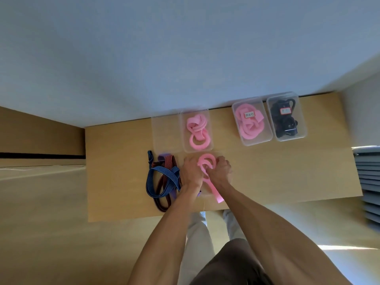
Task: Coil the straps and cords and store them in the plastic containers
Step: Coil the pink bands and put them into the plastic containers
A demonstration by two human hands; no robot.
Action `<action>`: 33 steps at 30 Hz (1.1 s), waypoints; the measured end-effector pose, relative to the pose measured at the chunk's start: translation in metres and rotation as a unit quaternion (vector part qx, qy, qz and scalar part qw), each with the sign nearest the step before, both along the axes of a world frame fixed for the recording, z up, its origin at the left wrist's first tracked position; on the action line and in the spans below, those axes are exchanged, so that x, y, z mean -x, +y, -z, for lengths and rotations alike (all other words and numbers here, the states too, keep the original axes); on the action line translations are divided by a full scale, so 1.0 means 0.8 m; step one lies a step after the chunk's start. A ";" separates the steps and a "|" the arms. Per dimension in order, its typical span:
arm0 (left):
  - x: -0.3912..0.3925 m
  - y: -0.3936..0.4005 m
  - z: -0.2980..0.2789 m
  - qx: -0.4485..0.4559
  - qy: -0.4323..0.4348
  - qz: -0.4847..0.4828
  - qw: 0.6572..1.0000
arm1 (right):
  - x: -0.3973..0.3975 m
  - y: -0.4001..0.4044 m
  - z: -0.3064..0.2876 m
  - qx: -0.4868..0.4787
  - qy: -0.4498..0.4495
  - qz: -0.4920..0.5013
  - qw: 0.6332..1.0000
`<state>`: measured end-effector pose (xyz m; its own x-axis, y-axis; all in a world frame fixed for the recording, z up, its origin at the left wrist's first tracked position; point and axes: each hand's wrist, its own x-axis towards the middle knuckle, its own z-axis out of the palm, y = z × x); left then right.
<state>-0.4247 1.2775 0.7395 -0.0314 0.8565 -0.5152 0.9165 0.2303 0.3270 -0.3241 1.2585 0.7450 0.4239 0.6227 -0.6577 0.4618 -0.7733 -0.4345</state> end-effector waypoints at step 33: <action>-0.012 -0.012 -0.032 -0.023 -0.276 -0.152 0.949 | -0.014 -0.009 -0.041 -0.160 0.138 0.088 0.973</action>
<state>-0.4149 1.2679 0.7649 -0.0159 0.8732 -0.4871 0.4957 0.4300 0.7546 -0.3126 1.2511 0.7775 0.3773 0.7480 -0.5459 0.1648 -0.6344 -0.7553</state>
